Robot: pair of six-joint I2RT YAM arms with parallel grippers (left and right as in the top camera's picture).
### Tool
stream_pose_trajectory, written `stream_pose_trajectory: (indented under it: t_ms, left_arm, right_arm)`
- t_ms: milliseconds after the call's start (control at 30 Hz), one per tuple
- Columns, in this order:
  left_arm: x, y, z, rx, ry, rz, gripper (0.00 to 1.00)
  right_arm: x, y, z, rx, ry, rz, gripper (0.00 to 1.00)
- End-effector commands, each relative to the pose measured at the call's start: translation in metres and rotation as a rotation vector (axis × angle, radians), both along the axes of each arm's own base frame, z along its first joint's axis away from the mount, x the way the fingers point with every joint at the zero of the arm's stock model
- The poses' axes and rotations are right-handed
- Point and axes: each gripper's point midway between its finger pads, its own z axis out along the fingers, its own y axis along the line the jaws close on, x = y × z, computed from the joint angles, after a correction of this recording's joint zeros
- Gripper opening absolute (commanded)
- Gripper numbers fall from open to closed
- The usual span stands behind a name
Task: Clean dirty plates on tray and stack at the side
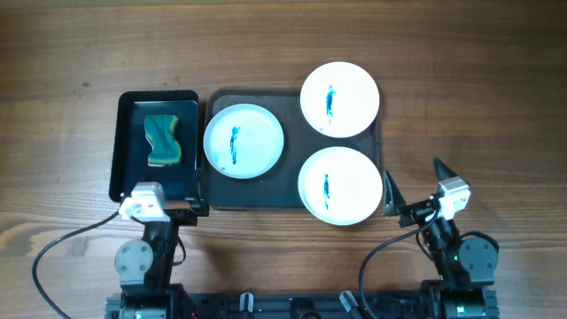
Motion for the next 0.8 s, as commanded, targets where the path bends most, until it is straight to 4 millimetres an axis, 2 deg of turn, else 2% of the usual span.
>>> stream_pose_trajectory:
  t_ms: [0, 133, 233, 367, 500, 667, 767]
  left_arm:
    - [-0.003, -0.002, 0.022, 0.009, -0.050, -0.014, 1.00]
    - [-0.008, -0.003, 0.053, -0.049, -0.081, -0.016, 1.00]
    - [-0.014, -0.013, 0.077, -0.063, -0.070, -0.071, 1.00]
    - [-0.018, -0.019, 0.101, -0.070, -0.006, -0.107, 1.00]
    - [-0.019, -0.027, 0.118, -0.087, 0.126, -0.150, 1.00]
    - [-0.014, -0.032, 0.142, -0.114, 0.308, -0.170, 1.00]
    - [-0.010, -0.037, 0.143, -0.142, 0.467, -0.193, 1.00]
  right_arm:
    - [-0.004, 0.012, 0.027, 0.024, -0.002, 0.069, 1.00]
    - [-0.002, 0.027, 0.045, 0.033, 0.064, 0.167, 1.00]
    - [0.003, 0.041, 0.063, 0.044, 0.139, 0.255, 1.00]
    - [0.019, 0.053, 0.089, 0.068, 0.257, 0.332, 1.00]
    - [0.037, 0.057, 0.104, 0.095, 0.396, 0.348, 1.00]
    - [0.055, 0.057, 0.102, 0.108, 0.611, 0.344, 1.00]
    - [0.060, 0.057, 0.089, 0.069, 0.739, 0.363, 1.00]
